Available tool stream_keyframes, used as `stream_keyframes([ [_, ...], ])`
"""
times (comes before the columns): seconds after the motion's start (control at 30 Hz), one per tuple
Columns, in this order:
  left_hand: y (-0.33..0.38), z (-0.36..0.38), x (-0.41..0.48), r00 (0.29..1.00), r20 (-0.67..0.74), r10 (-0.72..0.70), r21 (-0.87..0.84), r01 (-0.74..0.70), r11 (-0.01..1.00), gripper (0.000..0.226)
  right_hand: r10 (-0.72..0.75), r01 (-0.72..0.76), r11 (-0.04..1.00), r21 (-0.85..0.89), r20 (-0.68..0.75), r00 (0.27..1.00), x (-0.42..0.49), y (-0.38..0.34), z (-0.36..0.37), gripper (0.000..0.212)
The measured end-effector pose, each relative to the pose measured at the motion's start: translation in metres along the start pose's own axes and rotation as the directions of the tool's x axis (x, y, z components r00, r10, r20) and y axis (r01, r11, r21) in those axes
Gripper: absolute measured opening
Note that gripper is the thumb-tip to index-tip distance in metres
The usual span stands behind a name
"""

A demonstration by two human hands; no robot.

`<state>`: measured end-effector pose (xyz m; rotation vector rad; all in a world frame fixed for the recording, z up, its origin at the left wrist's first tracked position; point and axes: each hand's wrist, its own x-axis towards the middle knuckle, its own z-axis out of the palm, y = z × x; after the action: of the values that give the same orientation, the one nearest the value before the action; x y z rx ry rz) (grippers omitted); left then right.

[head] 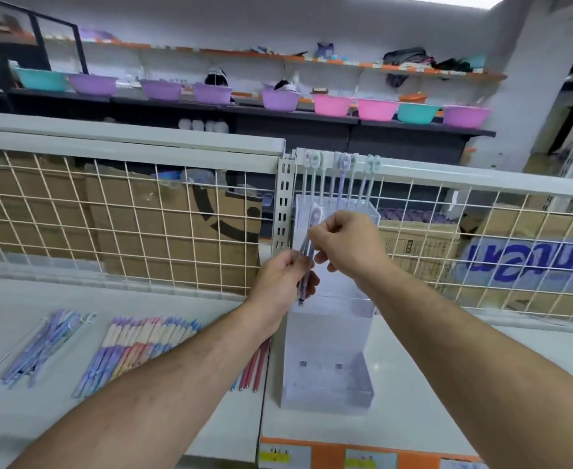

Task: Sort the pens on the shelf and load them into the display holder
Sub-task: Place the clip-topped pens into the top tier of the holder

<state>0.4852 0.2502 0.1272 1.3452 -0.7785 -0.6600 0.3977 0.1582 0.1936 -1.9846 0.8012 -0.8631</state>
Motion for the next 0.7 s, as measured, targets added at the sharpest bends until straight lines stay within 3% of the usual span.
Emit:
stream_keyframes([
  [0.17,0.003,-0.003,0.015,0.999,0.044,0.018,0.009,-0.018,1.000,0.022,0.061,-0.061,0.998,0.005,-0.009,0.998,0.012,0.000,0.003,0.014],
  [0.27,0.003,-0.005,0.026,0.997,0.083,-0.004,-0.010,0.005,1.000,0.021,0.062,-0.065,0.998,-0.025,-0.103,0.993,0.022,-0.006,-0.004,0.014],
  [0.4,-0.003,-0.009,0.042,0.986,0.143,-0.083,-0.021,0.087,0.996,0.018,-0.015,0.017,1.000,0.002,-0.284,0.959,0.045,-0.028,-0.022,0.012],
  [0.7,-0.013,-0.014,0.057,0.974,0.217,-0.068,0.075,0.052,0.996,0.016,-0.120,0.132,0.991,0.004,-0.393,0.912,0.095,-0.058,-0.014,0.010],
])
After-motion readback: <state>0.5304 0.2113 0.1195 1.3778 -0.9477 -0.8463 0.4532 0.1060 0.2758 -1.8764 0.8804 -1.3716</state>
